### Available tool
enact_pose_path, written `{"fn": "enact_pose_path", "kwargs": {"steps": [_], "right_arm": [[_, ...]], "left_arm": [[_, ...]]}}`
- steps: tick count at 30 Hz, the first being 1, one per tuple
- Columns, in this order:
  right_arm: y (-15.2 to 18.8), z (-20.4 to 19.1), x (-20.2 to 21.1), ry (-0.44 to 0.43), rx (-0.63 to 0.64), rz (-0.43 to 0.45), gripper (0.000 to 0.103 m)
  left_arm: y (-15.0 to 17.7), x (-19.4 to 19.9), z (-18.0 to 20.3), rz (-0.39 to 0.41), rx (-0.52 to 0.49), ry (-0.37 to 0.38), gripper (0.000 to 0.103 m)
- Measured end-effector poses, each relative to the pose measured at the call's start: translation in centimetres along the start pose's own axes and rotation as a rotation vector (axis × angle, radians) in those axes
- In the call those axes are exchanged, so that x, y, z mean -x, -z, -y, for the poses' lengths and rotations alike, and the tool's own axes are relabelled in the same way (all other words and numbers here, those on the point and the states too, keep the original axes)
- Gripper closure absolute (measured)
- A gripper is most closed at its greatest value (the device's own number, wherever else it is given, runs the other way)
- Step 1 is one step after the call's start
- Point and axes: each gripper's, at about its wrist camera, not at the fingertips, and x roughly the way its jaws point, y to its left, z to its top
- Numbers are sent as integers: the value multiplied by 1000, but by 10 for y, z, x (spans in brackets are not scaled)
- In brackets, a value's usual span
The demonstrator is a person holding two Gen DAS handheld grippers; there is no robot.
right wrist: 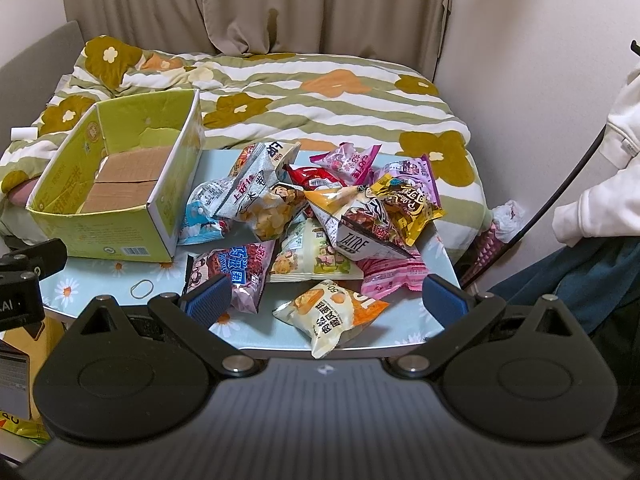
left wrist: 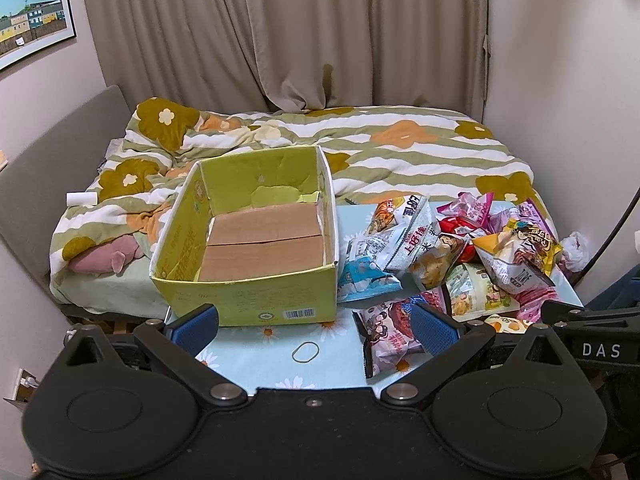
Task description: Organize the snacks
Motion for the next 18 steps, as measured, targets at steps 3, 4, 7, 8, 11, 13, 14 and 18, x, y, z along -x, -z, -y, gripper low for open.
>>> {"fn": "enact_pose_path", "kwargs": {"steps": [3, 4, 7, 8, 11, 13, 14, 18], "right_arm": [[0, 0, 0, 2, 2, 4, 0], [0, 0, 0, 2, 2, 4, 0], [0, 0, 0, 3, 1, 4, 0], [0, 0, 0, 3, 0, 4, 0], [0, 1, 1, 3, 0, 5, 0], [-1, 0, 0, 3, -1, 5, 0], [0, 0, 0, 3, -1, 6, 0], [0, 0, 0, 3, 0, 5, 0]], "left_arm": [[0, 0, 0, -1, 1, -1, 0], [0, 0, 1, -1, 0, -1, 0], [0, 0, 1, -1, 0, 0, 0], [0, 0, 1, 0, 0, 0, 0], [0, 1, 1, 0, 0, 0, 0], [-1, 1, 1, 0, -1, 0, 0], [-1, 1, 1, -1, 0, 0, 0], [-1, 1, 1, 0, -1, -1, 0]]}}
